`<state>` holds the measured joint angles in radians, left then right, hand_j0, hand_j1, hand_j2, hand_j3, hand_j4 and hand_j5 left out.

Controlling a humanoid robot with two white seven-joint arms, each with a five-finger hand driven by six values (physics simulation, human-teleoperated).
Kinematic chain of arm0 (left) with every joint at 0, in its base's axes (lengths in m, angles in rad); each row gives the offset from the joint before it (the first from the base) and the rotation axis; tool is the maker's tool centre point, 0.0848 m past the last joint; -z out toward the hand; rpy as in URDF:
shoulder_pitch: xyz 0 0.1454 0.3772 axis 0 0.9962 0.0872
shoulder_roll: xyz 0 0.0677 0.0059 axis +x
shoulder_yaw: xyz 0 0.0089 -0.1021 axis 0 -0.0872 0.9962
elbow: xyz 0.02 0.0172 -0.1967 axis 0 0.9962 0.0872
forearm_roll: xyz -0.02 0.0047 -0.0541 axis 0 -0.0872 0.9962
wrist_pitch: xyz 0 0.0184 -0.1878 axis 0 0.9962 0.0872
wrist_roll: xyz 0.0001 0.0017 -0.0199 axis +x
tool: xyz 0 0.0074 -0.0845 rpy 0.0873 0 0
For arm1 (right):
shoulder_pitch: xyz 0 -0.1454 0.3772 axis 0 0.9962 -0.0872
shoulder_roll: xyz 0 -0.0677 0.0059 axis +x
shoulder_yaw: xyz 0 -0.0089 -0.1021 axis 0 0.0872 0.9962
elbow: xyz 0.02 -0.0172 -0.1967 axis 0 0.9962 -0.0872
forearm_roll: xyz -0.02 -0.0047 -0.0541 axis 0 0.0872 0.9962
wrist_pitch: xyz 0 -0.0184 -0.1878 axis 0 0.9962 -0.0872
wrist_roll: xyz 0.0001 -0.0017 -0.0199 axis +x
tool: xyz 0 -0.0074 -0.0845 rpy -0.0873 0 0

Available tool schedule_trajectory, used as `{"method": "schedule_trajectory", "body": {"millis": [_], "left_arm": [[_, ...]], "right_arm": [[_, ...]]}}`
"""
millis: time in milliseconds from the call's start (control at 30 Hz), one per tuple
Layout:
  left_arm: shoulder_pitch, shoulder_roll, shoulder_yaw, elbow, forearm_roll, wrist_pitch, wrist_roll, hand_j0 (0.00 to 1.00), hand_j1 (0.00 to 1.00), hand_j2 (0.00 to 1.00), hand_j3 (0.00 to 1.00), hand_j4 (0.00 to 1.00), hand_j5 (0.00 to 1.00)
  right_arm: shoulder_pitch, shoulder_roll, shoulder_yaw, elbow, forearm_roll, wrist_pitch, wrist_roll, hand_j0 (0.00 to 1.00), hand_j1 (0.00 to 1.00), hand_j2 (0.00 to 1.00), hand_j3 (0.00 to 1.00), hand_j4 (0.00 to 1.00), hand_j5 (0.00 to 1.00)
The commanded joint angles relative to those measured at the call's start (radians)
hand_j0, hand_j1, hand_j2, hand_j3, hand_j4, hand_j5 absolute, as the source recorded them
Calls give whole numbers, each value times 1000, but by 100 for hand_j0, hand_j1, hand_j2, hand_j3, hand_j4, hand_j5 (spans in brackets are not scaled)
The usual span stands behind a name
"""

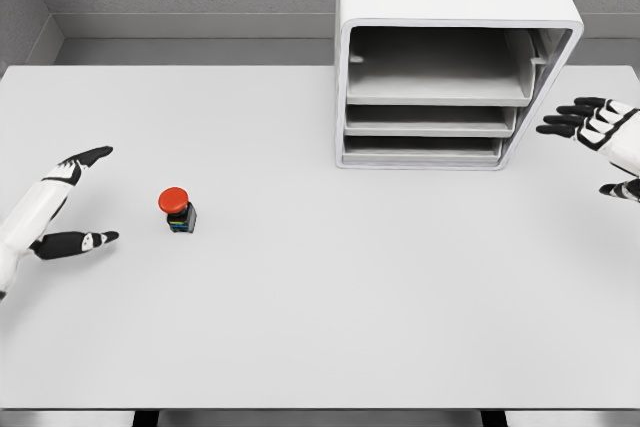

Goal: Slide open multi-storey tabletop storage cabinets and put open load switch and slide close multi-storey tabletop storage cabinets

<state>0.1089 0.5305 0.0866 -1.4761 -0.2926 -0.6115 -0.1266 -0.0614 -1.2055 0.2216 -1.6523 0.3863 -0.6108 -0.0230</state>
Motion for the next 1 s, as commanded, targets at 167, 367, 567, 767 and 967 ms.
{"method": "schedule_trajectory", "body": {"millis": [167,367,567,767,967], "left_arm": [[-2,-4,2,-26,4,1,-1,100,100,100,100,100,100],[-12,-1,-1,-130,-10,1,-88,100,100,100,100,100,100],[-86,-9,59,-156,-13,1,-484,100,100,100,100,100,100],[-147,-20,87,-158,-29,1,-484,100,100,100,100,100,100],[-187,-96,84,-201,-177,1,-484,100,100,100,100,100,100]], "right_arm": [[-6,6,-4,-53,-14,0,-2,100,100,100,100,100,100],[2,27,27,-113,-12,0,-2,100,100,100,100,100,100],[-9,138,31,-113,-6,0,3,100,100,100,100,100,100],[-34,198,33,-113,-9,0,66,100,100,100,100,100,100],[-121,270,84,-110,-12,0,117,90,90,90,90,90,90]]}}
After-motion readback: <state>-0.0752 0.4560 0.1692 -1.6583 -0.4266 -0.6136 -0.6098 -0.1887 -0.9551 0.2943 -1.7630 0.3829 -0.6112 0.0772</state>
